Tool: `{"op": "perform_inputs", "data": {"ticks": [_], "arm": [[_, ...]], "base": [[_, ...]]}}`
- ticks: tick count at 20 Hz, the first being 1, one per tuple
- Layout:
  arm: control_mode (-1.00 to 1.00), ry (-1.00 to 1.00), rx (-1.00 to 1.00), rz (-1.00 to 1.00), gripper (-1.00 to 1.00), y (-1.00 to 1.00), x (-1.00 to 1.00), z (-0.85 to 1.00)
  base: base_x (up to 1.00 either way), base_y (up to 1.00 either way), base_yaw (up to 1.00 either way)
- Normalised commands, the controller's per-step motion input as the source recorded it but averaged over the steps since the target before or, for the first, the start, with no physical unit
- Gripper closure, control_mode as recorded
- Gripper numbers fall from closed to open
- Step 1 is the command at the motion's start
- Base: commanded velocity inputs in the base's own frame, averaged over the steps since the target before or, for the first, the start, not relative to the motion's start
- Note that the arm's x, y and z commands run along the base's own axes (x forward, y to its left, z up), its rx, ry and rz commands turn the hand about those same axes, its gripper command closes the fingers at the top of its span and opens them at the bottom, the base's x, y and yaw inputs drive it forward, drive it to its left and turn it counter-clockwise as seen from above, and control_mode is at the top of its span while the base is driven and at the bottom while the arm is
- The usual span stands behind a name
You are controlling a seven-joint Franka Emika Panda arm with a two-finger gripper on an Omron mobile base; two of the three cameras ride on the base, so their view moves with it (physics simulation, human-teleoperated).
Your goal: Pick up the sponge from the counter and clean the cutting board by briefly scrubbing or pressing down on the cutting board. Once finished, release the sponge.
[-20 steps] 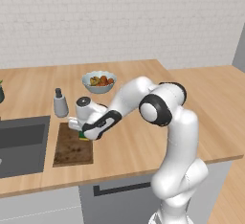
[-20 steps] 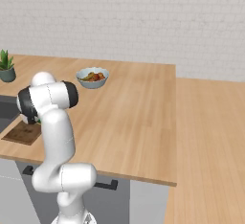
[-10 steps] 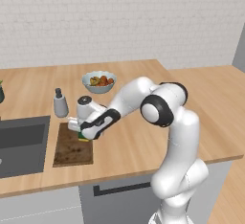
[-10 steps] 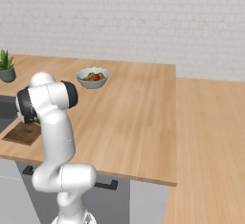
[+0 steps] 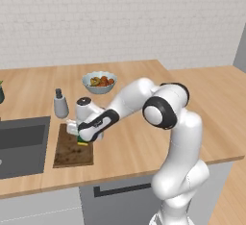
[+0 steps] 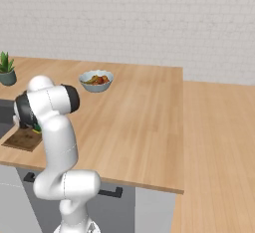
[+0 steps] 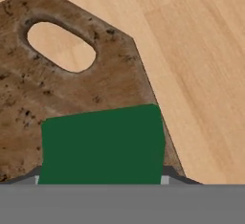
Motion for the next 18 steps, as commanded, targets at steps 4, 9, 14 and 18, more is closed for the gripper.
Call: {"op": "perform_inputs", "data": {"ticks": [4,9,14,18], "arm": [[-1.0,0.04,0.05,-0.03,1.0,0.22,-0.91,-0.33],[-1.0,0.06,0.03,-0.02,1.0,0.32,-0.76,-0.43],[-1.0,0.01,0.0,-0.01,1.0,0.41,-0.37,-0.73],[-1.0,0.0,0.0,-0.01,1.0,0.61,-0.57,-0.5]], "base": [[0.0,0.0,0.0],[0.0,0.0,0.0],[0.0,0.0,0.0],[0.0,0.0,0.0]]}}
